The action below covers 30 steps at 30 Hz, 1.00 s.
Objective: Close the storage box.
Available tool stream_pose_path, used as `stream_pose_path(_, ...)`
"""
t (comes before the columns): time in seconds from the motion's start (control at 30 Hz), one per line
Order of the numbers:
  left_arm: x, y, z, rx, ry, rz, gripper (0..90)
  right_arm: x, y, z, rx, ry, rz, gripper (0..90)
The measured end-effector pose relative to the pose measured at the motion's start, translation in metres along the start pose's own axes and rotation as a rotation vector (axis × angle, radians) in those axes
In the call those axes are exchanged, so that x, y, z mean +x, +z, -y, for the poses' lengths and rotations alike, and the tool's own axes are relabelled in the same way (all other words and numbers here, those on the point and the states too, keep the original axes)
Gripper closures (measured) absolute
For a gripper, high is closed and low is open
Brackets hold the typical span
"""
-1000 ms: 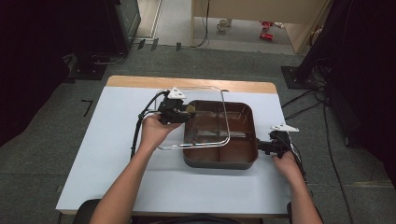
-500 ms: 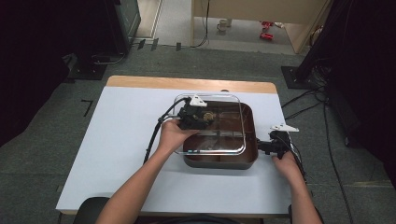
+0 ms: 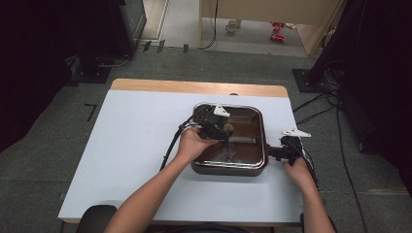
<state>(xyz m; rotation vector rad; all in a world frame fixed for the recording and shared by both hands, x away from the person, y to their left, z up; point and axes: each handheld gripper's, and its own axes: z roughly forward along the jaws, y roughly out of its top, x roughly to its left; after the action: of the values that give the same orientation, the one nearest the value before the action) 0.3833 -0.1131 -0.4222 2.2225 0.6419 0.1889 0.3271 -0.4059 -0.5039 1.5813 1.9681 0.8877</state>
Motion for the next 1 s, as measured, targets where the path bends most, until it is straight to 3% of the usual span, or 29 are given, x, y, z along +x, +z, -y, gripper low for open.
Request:
stream_pose_path(0.3, -0.005, 0.005, -0.001, 0.009, -0.049, 0.001, 59.4, 0.0, 0.0, 0.0, 0.0, 0.0, 0.001, 14.2)
stream_pose_path(0.4, -0.007, 0.005, 0.0, 0.008, -0.036, -0.013, 59.3, 0.0, 0.0, 0.0, -0.001, -0.003, 0.0, 14.2)
stream_pose_path(0.47, -0.004, 0.006, 0.001, 0.002, -0.043, 0.01, 59.2, 0.0, 0.0, 0.0, -0.001, -0.003, 0.0, 14.2)
stream_pose_path(0.73, -0.003, 0.005, 0.0, 0.003, -0.022, 0.016, 58.2, 0.0, 0.0, 0.0, -0.001, -0.003, 0.0, 14.2)
stream_pose_path(0.83, -0.001, 0.002, 0.0, -0.01, -0.034, 0.032, 56.3, 0.0, 0.0, 0.0, -0.001, -0.004, 0.0, 14.2)
stream_pose_path(1.0, 0.003, -0.006, -0.001, -0.051, -0.058, 0.059, 45.1, 0.0, 0.0, 0.0, -0.001, -0.001, 0.0, 14.2)
